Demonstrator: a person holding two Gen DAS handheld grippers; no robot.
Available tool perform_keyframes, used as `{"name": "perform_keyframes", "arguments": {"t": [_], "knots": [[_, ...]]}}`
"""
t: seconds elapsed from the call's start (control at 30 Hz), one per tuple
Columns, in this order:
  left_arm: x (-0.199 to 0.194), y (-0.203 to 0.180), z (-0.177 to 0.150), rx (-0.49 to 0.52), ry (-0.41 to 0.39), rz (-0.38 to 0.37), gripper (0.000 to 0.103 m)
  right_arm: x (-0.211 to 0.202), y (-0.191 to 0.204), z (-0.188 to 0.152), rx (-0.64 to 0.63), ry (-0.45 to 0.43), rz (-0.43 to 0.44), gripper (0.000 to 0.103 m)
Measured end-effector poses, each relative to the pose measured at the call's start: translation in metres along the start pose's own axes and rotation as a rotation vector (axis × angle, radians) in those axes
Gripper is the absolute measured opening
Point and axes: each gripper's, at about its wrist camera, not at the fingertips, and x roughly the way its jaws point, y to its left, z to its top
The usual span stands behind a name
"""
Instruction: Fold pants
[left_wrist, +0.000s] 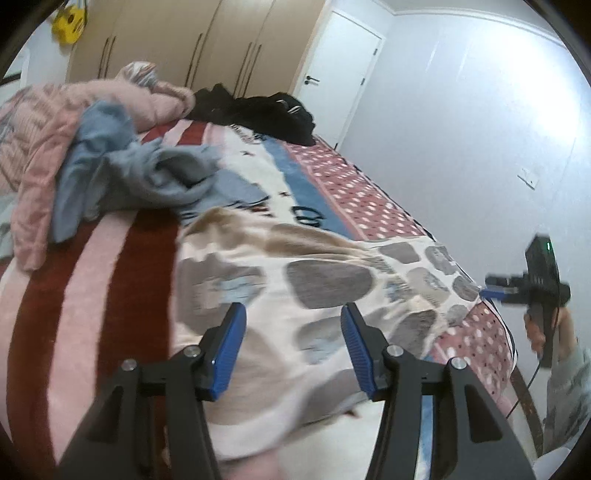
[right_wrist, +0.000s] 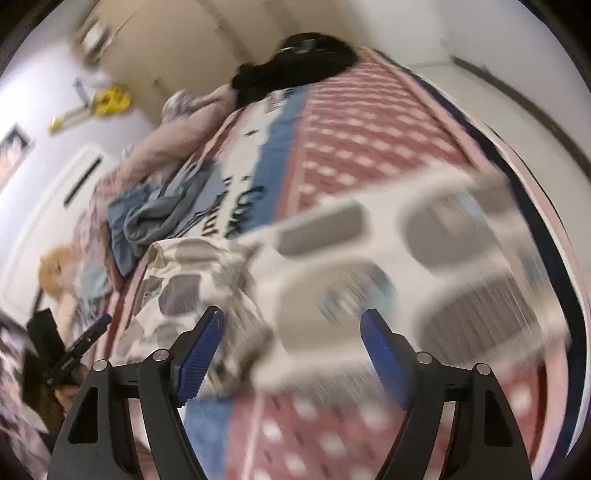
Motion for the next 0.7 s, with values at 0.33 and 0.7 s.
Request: {"name": "perform_keyframes", "arguments": {"t": [0.33, 0.7], "knots": [[0.009, -0.093, 0.007, 0.017, -0.015, 0.02, 0.052, -0.002, -0.096, -0.037, 0.212, -0.131, 0.139, 0.069], [0.02, -0.104, 0.004, -0.01, 0.008, 0.053, 0.052, 0.023, -0.107, 0.004, 0.282, -0.303, 0.012, 0.042]]}}
